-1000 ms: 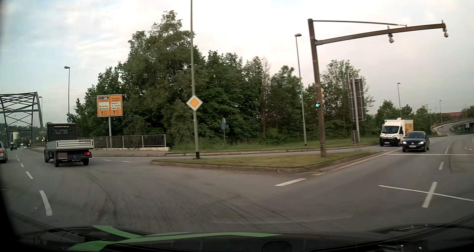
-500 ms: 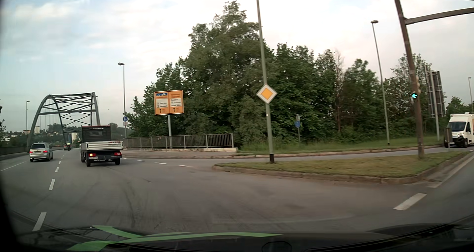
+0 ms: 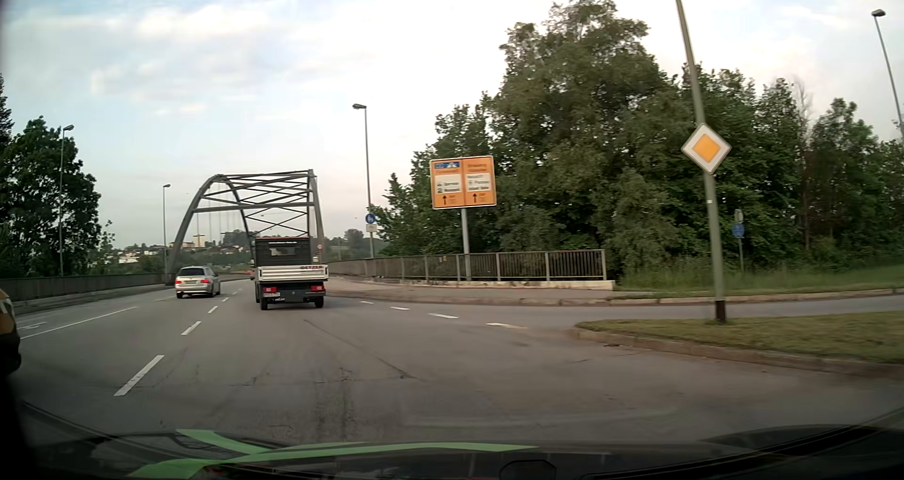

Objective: Follow the waypoints while adhering to traffic rules and regulations

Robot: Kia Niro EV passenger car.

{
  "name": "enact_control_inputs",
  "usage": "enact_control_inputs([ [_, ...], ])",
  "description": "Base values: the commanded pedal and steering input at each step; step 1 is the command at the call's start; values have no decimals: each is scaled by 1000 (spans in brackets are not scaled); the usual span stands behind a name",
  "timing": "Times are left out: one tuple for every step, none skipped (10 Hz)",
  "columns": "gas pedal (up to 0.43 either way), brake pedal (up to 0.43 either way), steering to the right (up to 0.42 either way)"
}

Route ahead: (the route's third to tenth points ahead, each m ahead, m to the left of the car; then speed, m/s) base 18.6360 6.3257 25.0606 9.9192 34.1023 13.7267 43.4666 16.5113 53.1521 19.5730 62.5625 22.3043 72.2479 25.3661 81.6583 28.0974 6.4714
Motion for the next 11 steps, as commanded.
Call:
enact_control_inputs([
  [138,0,-286],
  [138,0,-254],
  [130,0,-227],
  [118,0,-207],
  [110,0,-190],
  [110,0,-181],
  [110,0,-174],
  [110,0,-169],
  [87,0,-160],
  [79,0,-147],
  [79,0,-133],
])
